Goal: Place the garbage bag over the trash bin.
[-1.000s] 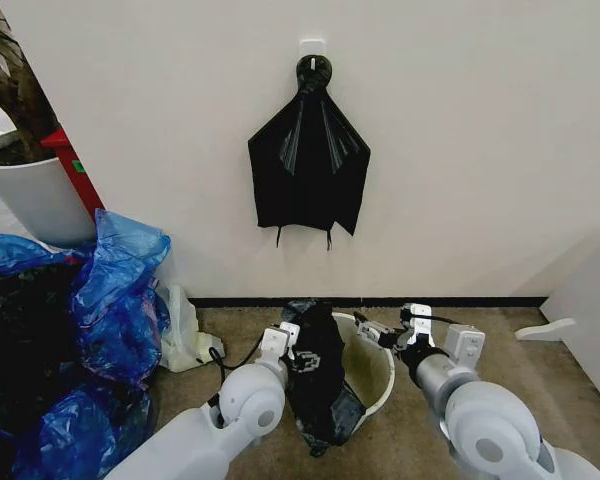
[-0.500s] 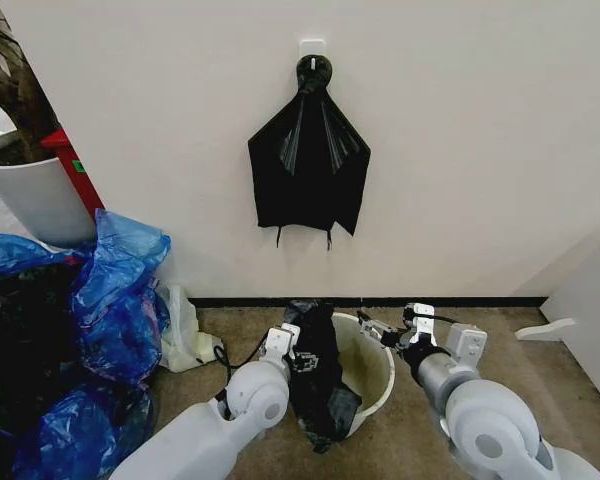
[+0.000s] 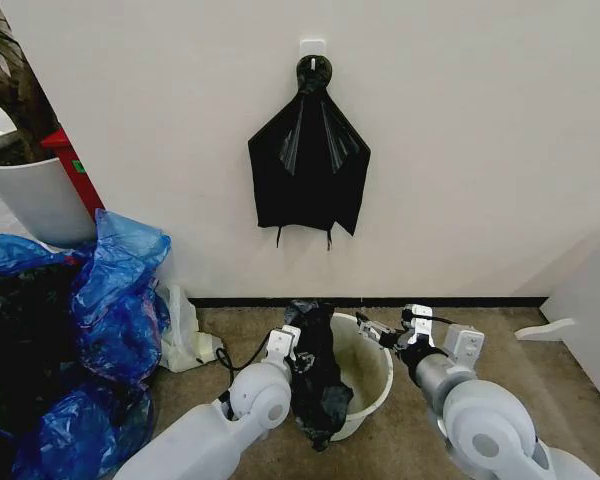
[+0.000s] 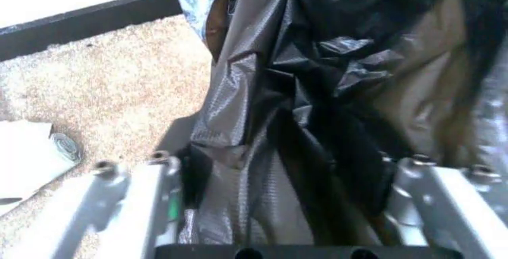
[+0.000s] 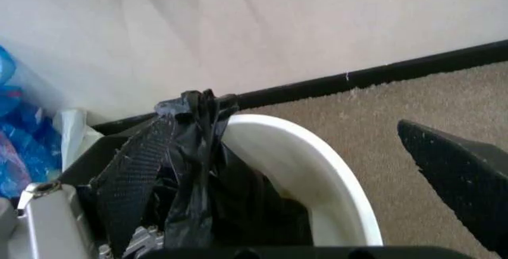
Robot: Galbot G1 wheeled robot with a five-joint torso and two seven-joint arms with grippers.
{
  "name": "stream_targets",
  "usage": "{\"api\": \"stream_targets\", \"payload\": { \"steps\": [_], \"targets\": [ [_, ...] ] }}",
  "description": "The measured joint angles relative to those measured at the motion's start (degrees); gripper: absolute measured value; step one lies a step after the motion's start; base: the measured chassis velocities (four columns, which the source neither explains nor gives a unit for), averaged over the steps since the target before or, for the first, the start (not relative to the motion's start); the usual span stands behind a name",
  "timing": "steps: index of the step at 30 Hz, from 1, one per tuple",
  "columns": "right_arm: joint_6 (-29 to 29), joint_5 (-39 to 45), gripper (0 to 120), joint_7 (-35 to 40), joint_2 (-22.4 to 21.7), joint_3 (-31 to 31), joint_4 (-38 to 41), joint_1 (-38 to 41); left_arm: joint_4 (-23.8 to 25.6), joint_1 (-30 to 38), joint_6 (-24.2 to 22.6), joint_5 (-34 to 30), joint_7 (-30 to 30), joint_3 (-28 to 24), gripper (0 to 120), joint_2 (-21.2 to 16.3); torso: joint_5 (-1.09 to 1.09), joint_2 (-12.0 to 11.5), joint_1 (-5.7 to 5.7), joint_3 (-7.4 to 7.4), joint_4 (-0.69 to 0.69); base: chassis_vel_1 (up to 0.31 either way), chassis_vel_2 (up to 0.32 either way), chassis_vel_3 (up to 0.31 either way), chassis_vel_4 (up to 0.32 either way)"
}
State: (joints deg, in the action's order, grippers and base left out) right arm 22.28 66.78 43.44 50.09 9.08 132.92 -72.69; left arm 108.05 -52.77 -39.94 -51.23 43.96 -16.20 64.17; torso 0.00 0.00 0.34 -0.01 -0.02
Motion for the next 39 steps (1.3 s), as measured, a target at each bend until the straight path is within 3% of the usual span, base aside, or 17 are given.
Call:
{"api": "stream_targets", "payload": {
  "steps": [4, 7, 11, 14, 20, 23, 26, 39],
  "targets": [
    [0.4, -1.6, 100, -1.3, 0.7, -1.1, -0.8, -0.6, 0.3, -0.7, 0.9, 0.3, 0.0, 0.5, 33, 0.0, 0.0, 0.0, 0.0, 0.0, 0.0, 0.0, 0.0, 0.0, 0.0],
    [1.2, -1.8, 100, -2.7, 1.3, -1.5, -1.5, -0.7, 0.4, -1.0, 1.6, 0.9, -0.5, 0.9, 26, -0.1, 0.0, 0.0, 0.0, 0.01, -0.01, 0.0, 0.0, 0.0, 0.0],
    [3.0, -1.8, 100, -8.4, 2.1, -0.6, -3.1, -1.0, 0.5, -2.6, 4.3, 3.2, -3.0, 3.0, 9, -0.6, -0.02, 0.0, 0.0, 0.01, 0.0, 0.0, 0.0, 0.0, 0.0],
    [4.2, -1.1, 100, -11.7, 2.2, 0.4, -3.2, -1.6, 0.8, -3.6, 6.3, 3.9, -4.8, 4.6, 5, -0.9, -0.03, 0.0, 0.0, 0.01, -0.01, 0.0, 0.0, 0.0, 0.0],
    [6.4, 3.5, 100, -15.9, 3.4, 2.0, -4.3, -2.7, 0.1, -6.0, 13.9, 8.1, -12.5, 8.1, 4, -1.3, 0.0, 0.0, 0.0, 0.01, 0.0, 0.0, 0.0, 0.0, 0.0],
    [7.3, 5.1, 100, -18.6, 3.8, 3.7, -4.8, -3.3, -1.3, -7.2, 21.2, 12.4, -18.5, 10.0, 4, -1.2, 0.0, 0.0, 0.0, 0.01, 0.01, 0.0, 0.0, 0.0, 0.0],
    [7.8, 6.6, 100, -21.2, 4.0, 5.4, -4.1, -3.6, -1.7, -7.6, 25.4, 12.9, -21.9, 11.4, 4, -1.1, -0.02, 0.0, 0.0, 0.01, 0.0, 0.0, 0.0, 0.0, 0.0],
    [7.7, 5.2, 100, -28.0, 7.8, 7.6, -6.6, -2.0, 1.5, -7.9, 30.2, 8.7, -27.8, 14.6, 3, -2.8, -0.01, 0.0, 0.0, 0.01, -0.01, 0.0, 0.0, 0.0, 0.0]
  ]
}}
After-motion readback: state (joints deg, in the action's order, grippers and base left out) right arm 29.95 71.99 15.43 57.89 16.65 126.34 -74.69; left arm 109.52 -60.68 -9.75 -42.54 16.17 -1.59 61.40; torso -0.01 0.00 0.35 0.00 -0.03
